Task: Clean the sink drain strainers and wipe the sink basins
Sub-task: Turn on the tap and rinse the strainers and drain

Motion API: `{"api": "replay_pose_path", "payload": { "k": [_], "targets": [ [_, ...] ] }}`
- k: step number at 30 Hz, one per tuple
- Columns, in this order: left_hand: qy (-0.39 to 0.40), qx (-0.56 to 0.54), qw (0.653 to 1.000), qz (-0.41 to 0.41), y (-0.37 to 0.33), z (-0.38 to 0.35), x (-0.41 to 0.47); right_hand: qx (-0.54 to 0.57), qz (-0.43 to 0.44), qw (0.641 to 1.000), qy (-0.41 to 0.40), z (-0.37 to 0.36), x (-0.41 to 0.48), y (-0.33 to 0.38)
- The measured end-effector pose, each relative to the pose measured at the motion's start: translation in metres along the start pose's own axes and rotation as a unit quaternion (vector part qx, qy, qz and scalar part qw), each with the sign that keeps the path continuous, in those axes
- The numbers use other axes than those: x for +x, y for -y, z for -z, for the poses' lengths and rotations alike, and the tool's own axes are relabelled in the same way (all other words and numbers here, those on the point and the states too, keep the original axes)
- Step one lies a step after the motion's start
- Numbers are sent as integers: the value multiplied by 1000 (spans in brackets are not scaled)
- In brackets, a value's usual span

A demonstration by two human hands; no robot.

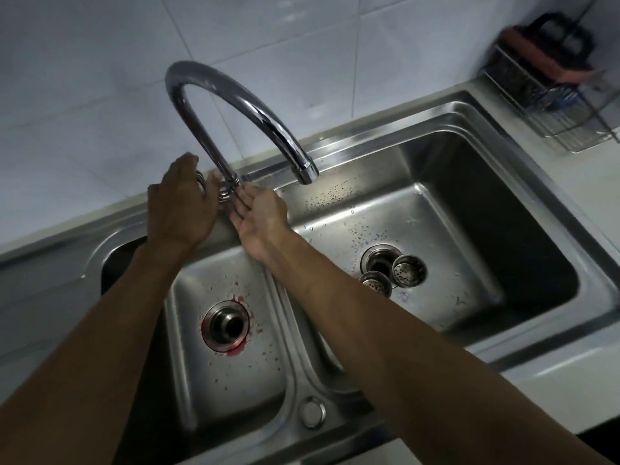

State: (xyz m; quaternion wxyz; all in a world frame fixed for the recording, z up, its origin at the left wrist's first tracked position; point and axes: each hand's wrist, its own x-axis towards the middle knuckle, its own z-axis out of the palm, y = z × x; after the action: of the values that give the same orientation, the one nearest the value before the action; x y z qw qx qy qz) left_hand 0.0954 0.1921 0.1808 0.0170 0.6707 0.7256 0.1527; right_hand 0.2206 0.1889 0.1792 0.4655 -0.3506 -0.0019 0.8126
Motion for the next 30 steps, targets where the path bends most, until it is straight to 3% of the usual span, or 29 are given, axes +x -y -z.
{"api": "replay_pose_path", "payload": {
  "k": [5,30],
  "targets": [
    [-7,66,998,-8,-1,-12,-7,-2,-4,1000,-5,0,-2,2],
    [-44,105,993,22,26,-41,38,-14,29,999,8,19,16,-10]
  ]
}}
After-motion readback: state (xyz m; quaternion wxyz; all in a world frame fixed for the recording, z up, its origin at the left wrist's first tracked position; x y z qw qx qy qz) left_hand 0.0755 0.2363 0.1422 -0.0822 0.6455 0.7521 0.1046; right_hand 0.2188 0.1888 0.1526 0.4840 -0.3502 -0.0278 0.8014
